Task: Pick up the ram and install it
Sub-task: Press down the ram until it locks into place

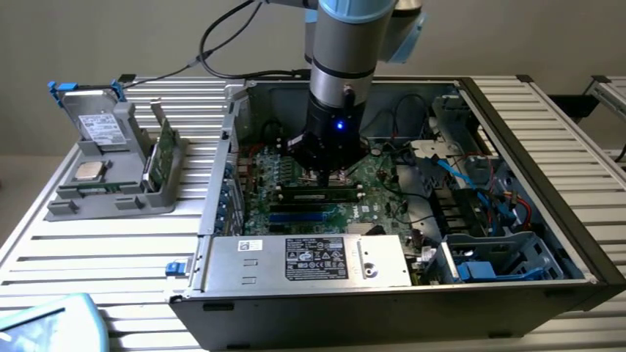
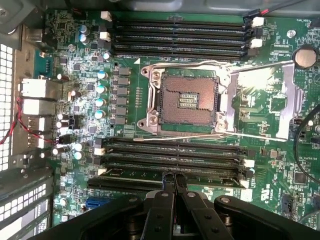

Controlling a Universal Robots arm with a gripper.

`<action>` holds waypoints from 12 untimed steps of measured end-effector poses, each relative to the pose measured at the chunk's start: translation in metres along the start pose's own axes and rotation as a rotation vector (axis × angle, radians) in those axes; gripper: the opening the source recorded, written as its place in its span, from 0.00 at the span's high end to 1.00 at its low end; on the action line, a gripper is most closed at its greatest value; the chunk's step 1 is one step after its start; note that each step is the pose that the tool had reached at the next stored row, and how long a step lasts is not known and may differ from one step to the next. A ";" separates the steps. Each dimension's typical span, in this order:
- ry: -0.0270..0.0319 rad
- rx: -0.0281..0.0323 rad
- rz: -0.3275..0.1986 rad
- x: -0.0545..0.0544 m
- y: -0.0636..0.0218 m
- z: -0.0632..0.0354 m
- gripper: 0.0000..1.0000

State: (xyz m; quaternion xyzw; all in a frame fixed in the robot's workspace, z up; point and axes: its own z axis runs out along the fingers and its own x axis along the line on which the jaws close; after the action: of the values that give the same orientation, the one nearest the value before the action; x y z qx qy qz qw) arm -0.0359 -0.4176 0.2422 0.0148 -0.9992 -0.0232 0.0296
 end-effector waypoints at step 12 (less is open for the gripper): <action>-0.0046 0.0097 0.074 0.000 -0.0010 0.0000 0.89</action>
State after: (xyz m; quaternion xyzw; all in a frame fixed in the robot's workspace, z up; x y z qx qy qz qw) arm -0.0359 -0.4187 0.2422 -0.0221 -0.9992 -0.0172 0.0281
